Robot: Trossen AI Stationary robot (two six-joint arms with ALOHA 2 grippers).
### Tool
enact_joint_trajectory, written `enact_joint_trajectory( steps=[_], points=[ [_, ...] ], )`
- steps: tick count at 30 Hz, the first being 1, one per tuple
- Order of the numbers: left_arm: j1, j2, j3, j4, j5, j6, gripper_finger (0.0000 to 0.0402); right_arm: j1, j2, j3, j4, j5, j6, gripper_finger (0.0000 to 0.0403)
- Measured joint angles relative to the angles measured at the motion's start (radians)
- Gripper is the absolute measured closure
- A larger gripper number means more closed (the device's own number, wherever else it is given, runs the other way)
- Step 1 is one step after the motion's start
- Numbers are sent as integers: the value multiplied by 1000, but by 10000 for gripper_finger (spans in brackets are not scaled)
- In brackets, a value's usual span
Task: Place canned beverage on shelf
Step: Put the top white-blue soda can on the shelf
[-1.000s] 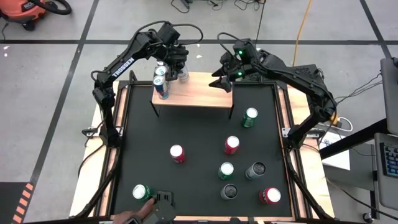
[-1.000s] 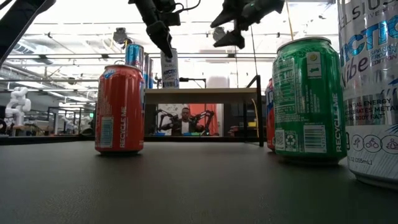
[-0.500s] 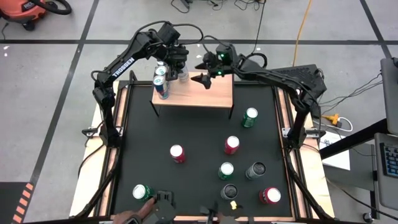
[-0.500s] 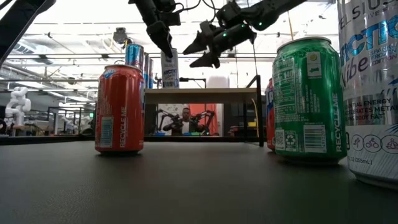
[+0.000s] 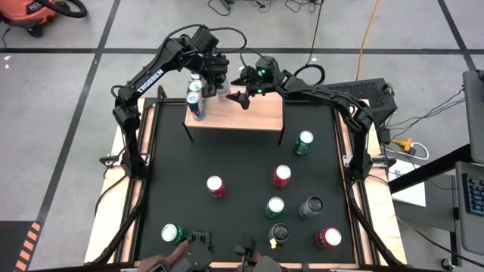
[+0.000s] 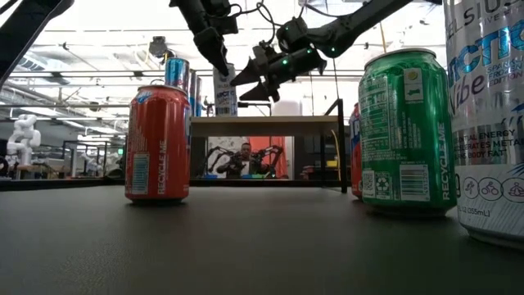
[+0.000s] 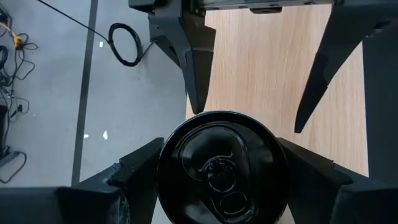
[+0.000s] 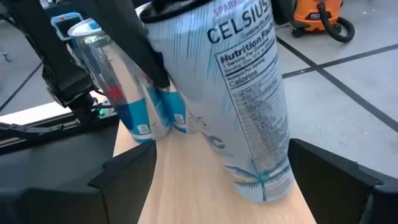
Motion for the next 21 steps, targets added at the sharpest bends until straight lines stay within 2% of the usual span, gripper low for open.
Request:
enact_joint_trajectory(
  steps=[9,16,21],
  points=[
    [4,0,0,3,5,-29,128,0,4,0,15,-3,2,62],
    [14,0,0,15,7,-46,96,0,4,0,14,-4,2,62],
    [12,0,0,38,6,-46,93,0,4,0,12,-4,2,62]
  ],
)
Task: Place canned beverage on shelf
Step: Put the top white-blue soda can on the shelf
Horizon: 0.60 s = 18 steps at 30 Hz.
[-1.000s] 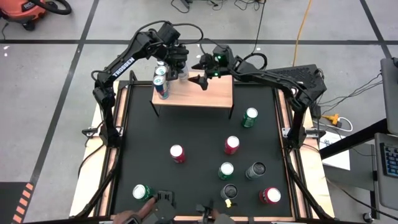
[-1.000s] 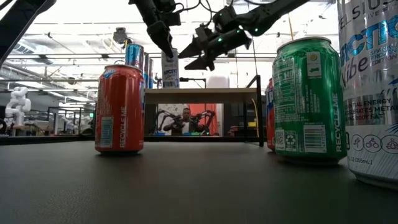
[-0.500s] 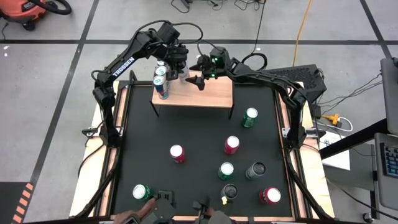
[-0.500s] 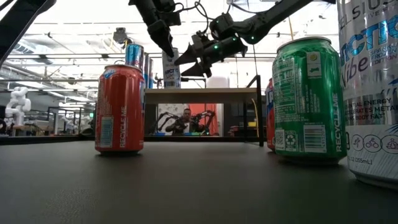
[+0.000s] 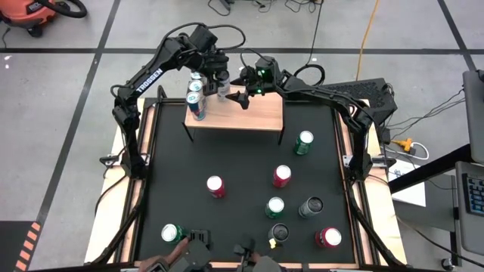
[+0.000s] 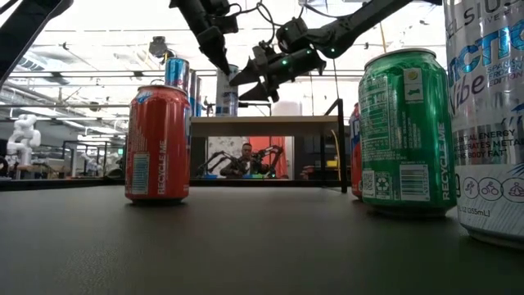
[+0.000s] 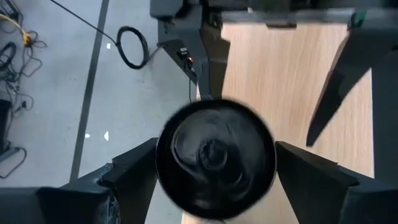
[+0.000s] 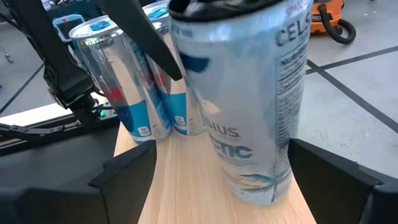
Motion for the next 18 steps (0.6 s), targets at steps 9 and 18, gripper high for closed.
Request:
enact_joint_trajectory(
  steps=[9,18],
  points=[
    [-1,-3,0,6,-43,-8,93,0,0,0,-40,0,0,62],
    [-2,-13,0,7,-78,-6,93,8,23,1,-58,-2,-8,62]
  ],
)
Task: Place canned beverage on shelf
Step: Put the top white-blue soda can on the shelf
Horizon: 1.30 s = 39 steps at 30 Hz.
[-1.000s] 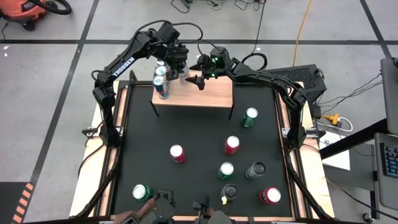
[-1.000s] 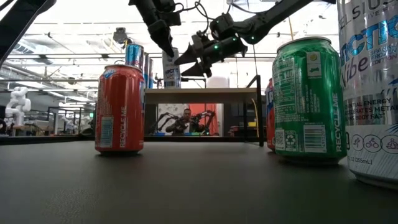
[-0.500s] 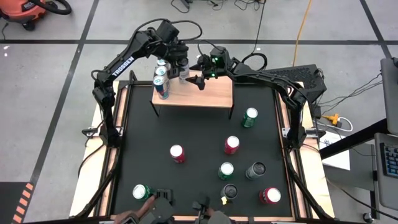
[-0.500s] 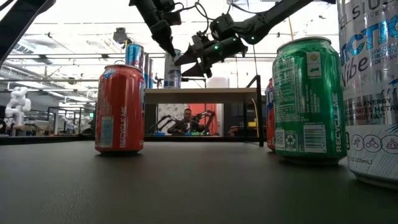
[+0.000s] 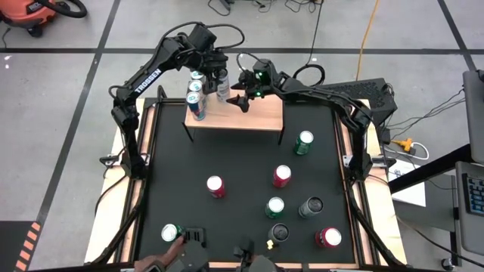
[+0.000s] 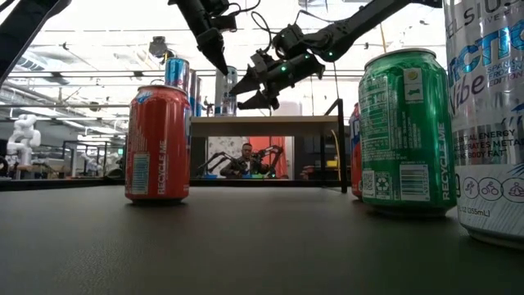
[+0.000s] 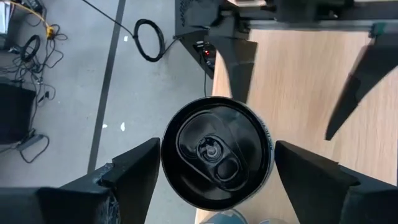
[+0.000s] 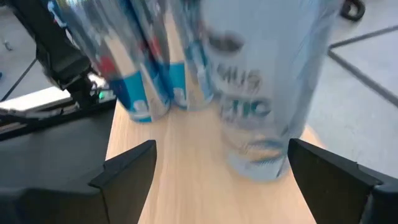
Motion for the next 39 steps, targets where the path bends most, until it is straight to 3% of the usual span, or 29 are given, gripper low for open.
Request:
enact_joint_trajectory(
  steps=[18,39],
  points=[
    [0,-90,1,14,-26,-91,93,16,1,0,-30,3,-1,80],
    [2,-54,1,1,-44,-117,93,51,3,0,-30,5,2,104]
  ],
)
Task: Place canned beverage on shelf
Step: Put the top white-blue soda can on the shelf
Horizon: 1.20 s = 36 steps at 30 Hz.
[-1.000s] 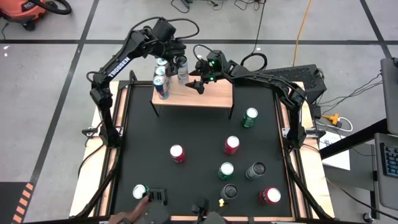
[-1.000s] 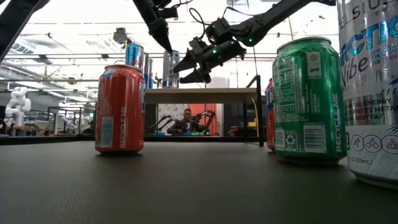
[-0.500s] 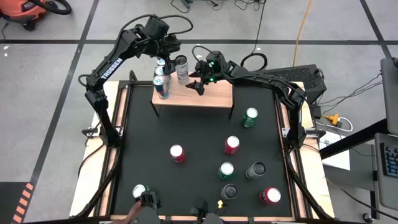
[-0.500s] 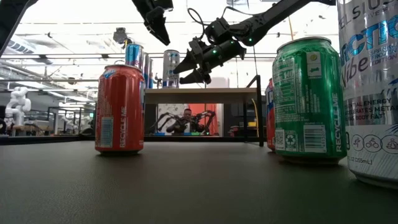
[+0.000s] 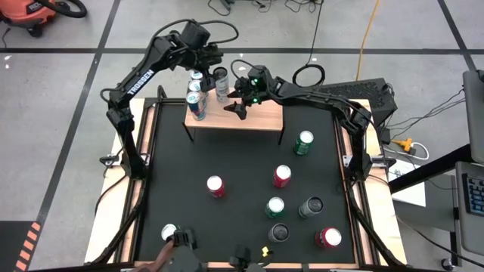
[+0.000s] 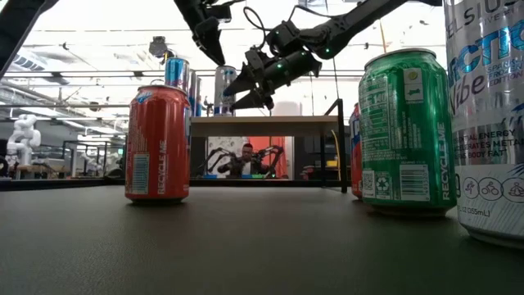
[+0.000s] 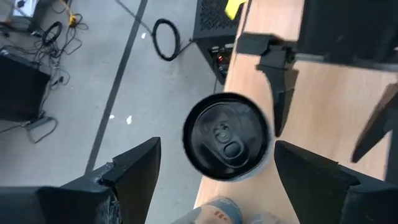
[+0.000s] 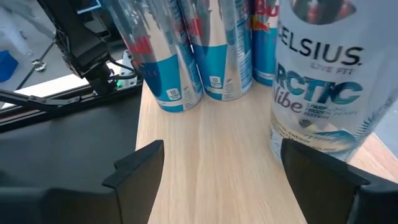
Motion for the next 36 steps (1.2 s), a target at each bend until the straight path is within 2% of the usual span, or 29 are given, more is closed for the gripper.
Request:
enact_joint_trajectory(
  steps=[4,9,14,18,28,36],
  points=[
    [10,0,0,-1,-8,15,93,-1,0,0,-4,11,2,104],
    [12,-10,-1,-22,-8,4,93,-1,1,0,-42,106,-9,104],
    [-1,-44,-1,-20,4,-35,93,-1,1,0,-61,111,-20,104],
    [-10,-47,-1,-32,12,-48,93,-1,1,0,-52,159,-27,104],
    [-8,-6,-2,-54,15,-45,95,-3,5,-1,-1,162,-44,103],
    [-7,0,-2,-57,9,-39,125,-2,5,-1,9,159,-43,103]
  ],
)
